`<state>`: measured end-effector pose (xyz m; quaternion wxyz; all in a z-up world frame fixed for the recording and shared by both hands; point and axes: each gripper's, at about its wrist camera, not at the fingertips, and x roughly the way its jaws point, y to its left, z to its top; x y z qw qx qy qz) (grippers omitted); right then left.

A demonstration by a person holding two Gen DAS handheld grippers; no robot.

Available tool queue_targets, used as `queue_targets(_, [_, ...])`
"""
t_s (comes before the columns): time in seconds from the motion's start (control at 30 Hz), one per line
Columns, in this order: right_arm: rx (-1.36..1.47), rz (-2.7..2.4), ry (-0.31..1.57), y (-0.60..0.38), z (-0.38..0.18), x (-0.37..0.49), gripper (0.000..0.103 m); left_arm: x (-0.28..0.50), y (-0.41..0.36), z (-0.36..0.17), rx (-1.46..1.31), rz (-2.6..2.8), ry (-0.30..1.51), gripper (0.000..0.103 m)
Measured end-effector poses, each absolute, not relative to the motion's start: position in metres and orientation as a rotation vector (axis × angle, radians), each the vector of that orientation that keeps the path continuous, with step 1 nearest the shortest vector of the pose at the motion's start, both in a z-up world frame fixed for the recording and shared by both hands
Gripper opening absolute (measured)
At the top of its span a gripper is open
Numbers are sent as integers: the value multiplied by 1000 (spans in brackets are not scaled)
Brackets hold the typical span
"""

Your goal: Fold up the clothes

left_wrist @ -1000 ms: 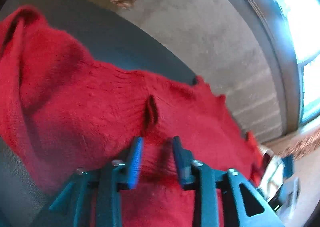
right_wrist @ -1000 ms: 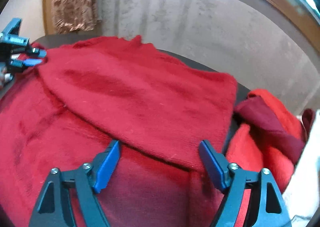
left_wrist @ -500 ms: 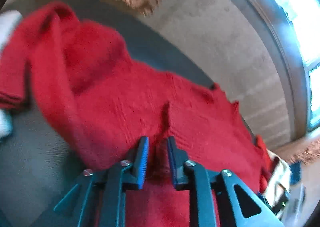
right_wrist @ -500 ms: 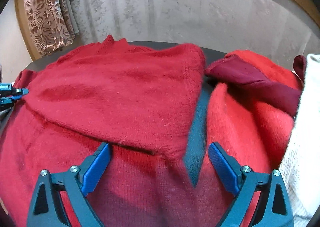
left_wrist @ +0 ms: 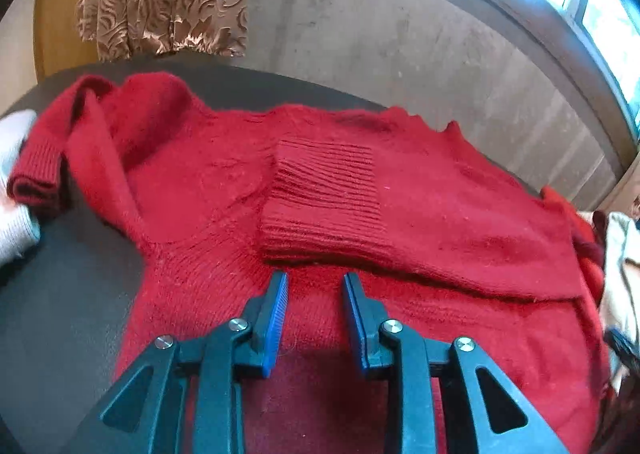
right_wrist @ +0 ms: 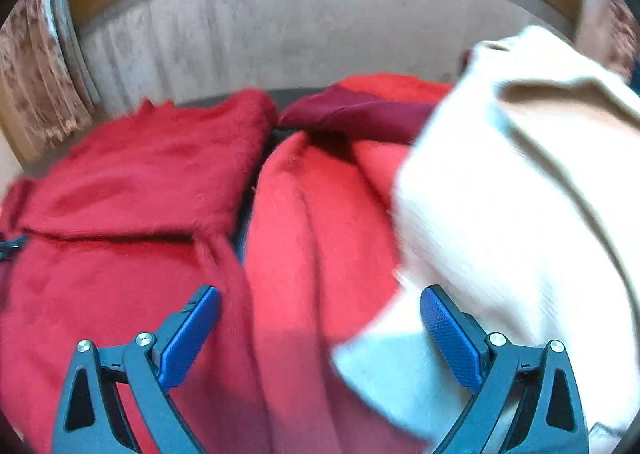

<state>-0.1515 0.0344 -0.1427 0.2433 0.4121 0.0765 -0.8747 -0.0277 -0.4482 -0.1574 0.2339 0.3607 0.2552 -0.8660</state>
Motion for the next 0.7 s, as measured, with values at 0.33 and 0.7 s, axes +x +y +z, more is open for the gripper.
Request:
queue_targets(0.33, [1108, -1921, -26, 40, -146, -27, 103, -22, -447, -160, 985, -2358, 677, 28])
queue_targets(0.7, [1052, -1999, 25, 86, -168, -13, 103, 15, -447, -164, 903, -2378, 822, 28])
